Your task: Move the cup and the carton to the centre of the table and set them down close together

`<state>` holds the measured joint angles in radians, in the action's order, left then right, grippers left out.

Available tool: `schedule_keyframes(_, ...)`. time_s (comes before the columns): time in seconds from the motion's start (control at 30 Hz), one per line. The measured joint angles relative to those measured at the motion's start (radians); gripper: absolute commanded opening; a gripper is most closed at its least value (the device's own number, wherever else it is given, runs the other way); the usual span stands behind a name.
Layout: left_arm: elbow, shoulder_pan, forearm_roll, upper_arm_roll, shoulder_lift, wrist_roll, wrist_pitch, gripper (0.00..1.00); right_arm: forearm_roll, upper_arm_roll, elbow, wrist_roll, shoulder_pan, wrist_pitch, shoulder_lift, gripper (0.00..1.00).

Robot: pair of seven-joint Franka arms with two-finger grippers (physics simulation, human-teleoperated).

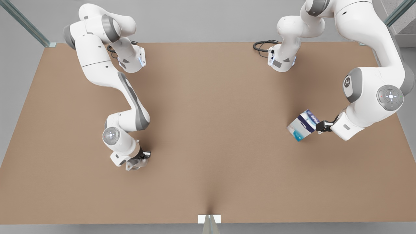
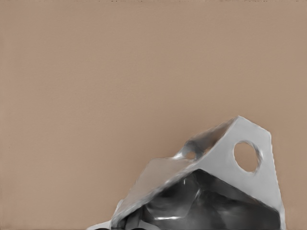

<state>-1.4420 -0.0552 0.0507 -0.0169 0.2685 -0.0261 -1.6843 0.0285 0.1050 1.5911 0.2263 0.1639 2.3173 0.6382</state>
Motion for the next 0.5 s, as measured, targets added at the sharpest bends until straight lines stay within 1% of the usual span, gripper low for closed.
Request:
schedule_keyframes(0.03, 0.0, 0.0, 0.0, 0.0, 0.0, 0.0, 0.0, 1.0, 0.004, -0.003, -0.047, 0.002, 0.029, -0.051, 0.016, 0.21)
schedule_keyframes(0.1, 0.0, -0.001, 0.0, -0.001, 0.0, 0.0, 0.0, 1.0, 0.005, -0.008, -0.083, 0.011, 0.055, -0.059, 0.039, 0.21)
schedule_keyframes(0.23, 0.0, -0.001, -0.004, -0.014, 0.0, -0.001, -0.002, 1.0, 0.005, -0.01, -0.244, 0.042, 0.101, -0.122, 0.136, 0.21)
schedule_keyframes(0.27, 0.0, 0.0, -0.005, -0.014, 0.0, 0.0, -0.005, 1.0, 0.005, -0.01, -0.262, 0.066, 0.106, -0.126, 0.148, 0.21)
schedule_keyframes(0.33, 0.0, 0.0, -0.006, -0.015, 0.0, 0.0, -0.005, 1.0, 0.003, -0.037, -0.381, 0.072, 0.165, -0.195, 0.212, 0.21)
schedule_keyframes(0.43, 0.0, 0.0, -0.007, -0.017, 0.0, 0.0, -0.005, 1.0, -0.006, -0.028, -0.453, 0.09, 0.193, -0.216, 0.252, 0.21)
schedule_keyframes(0.47, 0.0, 0.0, -0.007, -0.017, 0.0, 0.0, -0.005, 1.0, -0.008, -0.028, -0.512, 0.091, 0.205, -0.257, 0.275, 0.21)
schedule_keyframes(0.5, 0.0, 0.0, -0.007, -0.017, 0.0, -0.001, -0.005, 1.0, -0.008, -0.027, -0.536, 0.092, 0.219, -0.258, 0.294, 0.21)
